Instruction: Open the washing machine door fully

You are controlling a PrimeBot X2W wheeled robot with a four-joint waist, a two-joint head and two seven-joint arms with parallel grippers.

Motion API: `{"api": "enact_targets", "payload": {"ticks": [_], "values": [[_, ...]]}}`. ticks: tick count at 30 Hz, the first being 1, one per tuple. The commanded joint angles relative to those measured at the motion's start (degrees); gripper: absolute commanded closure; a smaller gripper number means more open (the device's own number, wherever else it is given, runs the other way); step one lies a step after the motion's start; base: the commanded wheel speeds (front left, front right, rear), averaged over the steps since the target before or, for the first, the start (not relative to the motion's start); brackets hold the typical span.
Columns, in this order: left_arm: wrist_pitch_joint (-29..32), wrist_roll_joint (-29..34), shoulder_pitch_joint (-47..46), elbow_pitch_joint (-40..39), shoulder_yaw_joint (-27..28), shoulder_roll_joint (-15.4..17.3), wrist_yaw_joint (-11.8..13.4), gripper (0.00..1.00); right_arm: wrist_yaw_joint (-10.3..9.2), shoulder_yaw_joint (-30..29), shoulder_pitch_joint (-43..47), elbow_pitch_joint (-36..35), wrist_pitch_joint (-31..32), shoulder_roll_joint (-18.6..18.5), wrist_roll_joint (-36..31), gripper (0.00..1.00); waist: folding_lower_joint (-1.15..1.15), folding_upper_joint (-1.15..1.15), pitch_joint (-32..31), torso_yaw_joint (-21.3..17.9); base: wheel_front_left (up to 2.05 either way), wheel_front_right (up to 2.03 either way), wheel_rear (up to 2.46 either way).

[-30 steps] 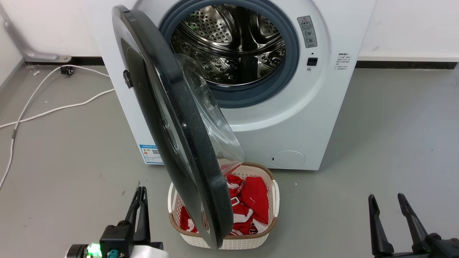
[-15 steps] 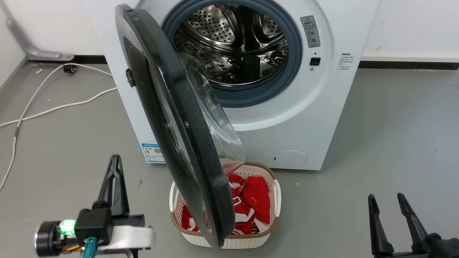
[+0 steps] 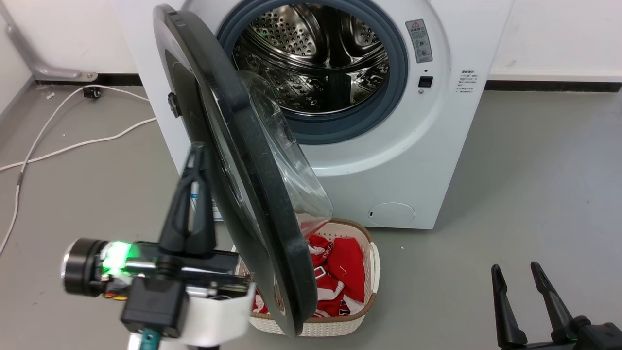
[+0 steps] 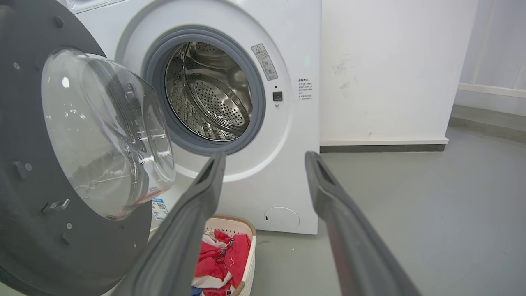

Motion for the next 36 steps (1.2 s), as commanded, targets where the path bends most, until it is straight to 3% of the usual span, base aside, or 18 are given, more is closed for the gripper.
{"api": "enact_targets", "payload": {"ticks": [1, 11, 20, 36], "values": [[-0.1, 0.4, -1.1, -1.2, -1.8, -0.1, -0.2, 1.00, -0.01, 0.2, 0.3, 0.0, -0.1, 0.2, 0.1, 0.00, 0.00, 0.00, 0.0, -0.1, 0.00, 0.00, 0.00], [-0.1, 0.5, -4.9, -4.0, -13.9, -0.7, -2.4, 1.00, -0.01, 0.5, -0.2, 0.2, -0.1, 0.2, 0.1, 0.00, 0.00, 0.00, 0.4, -0.4, 0.00, 0.00, 0.00], [-0.1, -0.4, -6.3, -1.2, -23.7, -1.6, -4.2, 1.00, -0.01, 0.7, -0.7, 0.3, -0.1, 0.2, 0.4, 0.00, 0.00, 0.00, 0.7, -0.5, 0.00, 0.00, 0.00], [-0.1, -2.6, -3.9, 5.7, -32.2, -1.7, -4.3, 1.00, -0.01, 1.0, -1.4, 0.4, -0.1, 0.2, 0.0, 0.00, 0.00, 0.00, 1.6, 0.5, 0.00, 0.00, 0.00]]}}
